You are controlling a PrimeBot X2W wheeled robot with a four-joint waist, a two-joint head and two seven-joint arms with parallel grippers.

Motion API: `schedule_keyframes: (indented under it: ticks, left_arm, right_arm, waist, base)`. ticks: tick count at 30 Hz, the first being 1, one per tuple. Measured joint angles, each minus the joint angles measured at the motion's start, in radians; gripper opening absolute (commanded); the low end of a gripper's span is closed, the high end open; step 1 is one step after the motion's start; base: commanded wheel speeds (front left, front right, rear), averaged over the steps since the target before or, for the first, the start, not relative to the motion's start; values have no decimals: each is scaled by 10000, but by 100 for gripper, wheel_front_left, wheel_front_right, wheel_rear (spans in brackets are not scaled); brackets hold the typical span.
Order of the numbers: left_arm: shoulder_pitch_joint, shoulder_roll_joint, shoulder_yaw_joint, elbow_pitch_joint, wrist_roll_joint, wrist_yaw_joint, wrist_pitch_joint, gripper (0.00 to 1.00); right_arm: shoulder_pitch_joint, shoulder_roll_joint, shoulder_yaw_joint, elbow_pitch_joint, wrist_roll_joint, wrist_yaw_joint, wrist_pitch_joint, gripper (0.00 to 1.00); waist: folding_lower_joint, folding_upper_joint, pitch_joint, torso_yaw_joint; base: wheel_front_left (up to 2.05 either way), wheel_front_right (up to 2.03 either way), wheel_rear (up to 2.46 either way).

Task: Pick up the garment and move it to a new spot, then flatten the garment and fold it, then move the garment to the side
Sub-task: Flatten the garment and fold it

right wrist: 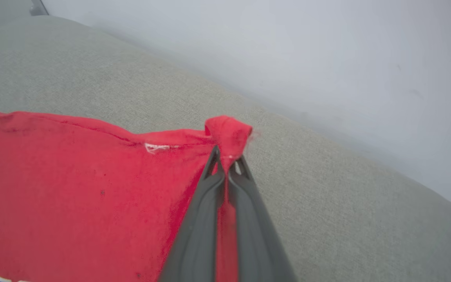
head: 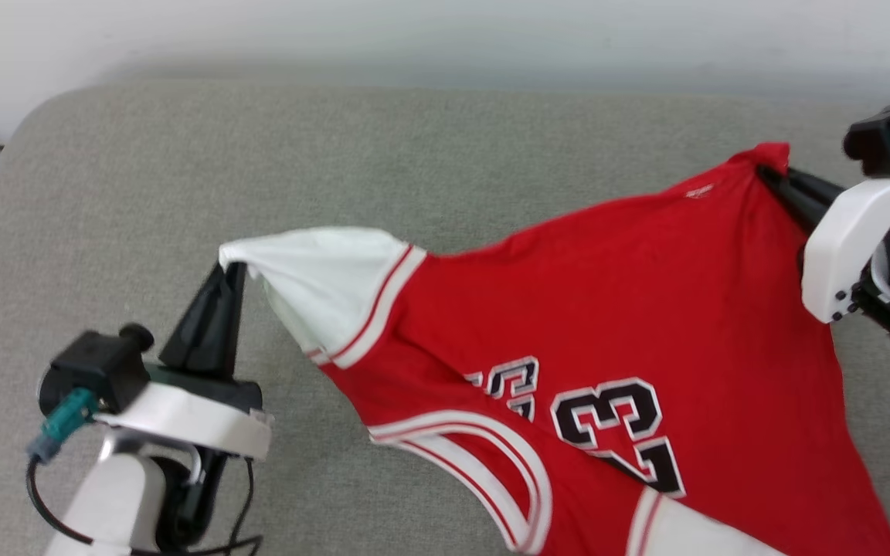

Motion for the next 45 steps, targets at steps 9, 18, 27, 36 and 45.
schedule_keyframes:
  ticks: [9, 18, 27, 36, 45]
  left_arm:
    - [-1976, 673, 121, -851, 125, -77, 805, 0]
    - [-4943, 1187, -176, -662, 117, -343, 1578, 0]
    - [-8817, 1302, -848, 604, -6, -474, 1929, 0]
    - [-12864, 1371, -1540, 2669, -197, -516, 1684, 0]
    - [-15790, 1653, -2441, 4383, -579, -516, 1028, 0]
  right_arm:
    - [256, 169, -1315, -1551, -583, -2, -384, 0]
    - [-421, 802, -2661, -2468, -1354, -2, -65, 0]
    - [-2917, 1273, -3348, -2098, -2075, -2, 226, 0]
    - [-6214, 1540, -3467, -579, -2778, -2, 38, 0]
    - [-8987, 1726, -3432, 872, -3354, -2, -591, 0]
  waist:
    - [0, 0, -650, -607]
    - [-1, 0, -271, -910]
    - [1, 0, 933, -1090]
    - [2, 0, 2307, -1164]
    - [2, 0, 3326, -1173]
  base:
    - [0, 0, 0]
    - [0, 0, 0]
    - [0, 0, 0]
    - [0, 0, 0]
    - [0, 0, 0]
